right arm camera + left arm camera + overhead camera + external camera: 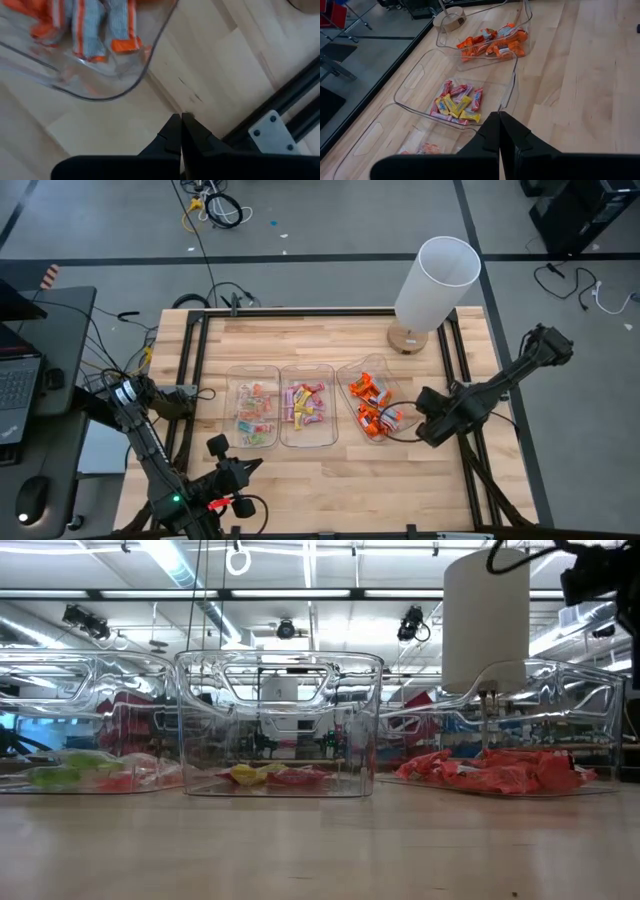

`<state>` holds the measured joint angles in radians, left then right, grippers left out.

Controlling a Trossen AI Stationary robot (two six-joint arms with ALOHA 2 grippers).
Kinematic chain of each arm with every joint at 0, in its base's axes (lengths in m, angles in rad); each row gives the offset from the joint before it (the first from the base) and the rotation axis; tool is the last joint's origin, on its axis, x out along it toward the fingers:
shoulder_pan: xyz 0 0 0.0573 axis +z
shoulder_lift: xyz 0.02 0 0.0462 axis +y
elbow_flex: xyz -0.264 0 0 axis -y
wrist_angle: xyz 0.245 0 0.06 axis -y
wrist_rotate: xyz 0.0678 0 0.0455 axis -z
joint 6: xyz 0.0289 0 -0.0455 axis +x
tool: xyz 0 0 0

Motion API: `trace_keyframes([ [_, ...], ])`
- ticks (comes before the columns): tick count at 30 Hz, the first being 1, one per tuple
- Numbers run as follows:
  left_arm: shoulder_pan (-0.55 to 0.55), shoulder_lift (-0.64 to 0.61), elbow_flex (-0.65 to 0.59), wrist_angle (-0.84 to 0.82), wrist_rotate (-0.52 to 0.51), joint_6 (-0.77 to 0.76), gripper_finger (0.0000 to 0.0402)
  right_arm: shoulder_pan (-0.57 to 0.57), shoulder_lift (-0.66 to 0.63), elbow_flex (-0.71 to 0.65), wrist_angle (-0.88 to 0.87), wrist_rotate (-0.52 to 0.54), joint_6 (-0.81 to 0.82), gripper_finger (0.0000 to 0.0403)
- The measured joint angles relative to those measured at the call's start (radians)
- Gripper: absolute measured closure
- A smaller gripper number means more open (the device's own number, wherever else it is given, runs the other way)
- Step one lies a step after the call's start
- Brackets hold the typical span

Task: Sort candy
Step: Move bottom right transparent bin to the middle right of the table

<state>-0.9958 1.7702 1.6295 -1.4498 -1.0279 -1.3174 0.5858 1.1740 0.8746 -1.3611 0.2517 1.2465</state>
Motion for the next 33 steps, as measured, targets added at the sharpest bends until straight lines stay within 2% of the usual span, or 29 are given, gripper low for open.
trace_keyframes([
  [3, 0.000, 0.000, 0.000, 0.000, 0.000, 0.000, 0.0402, 0.000, 0.037, -0.015, 0.016, 0.008, -0.011, 0.0403],
  [8, 0.000, 0.000, 0.000, 0.000, 0.000, 0.000, 0.0402, -0.001, 0.084, -0.020, 0.081, 0.090, -0.062, 0.0403],
  [33, 0.000, 0.000, 0.000, 0.000, -0.001, 0.000, 0.0401, 0.000, 0.101, -0.020, 0.355, 0.077, -0.198, 0.0403],
])
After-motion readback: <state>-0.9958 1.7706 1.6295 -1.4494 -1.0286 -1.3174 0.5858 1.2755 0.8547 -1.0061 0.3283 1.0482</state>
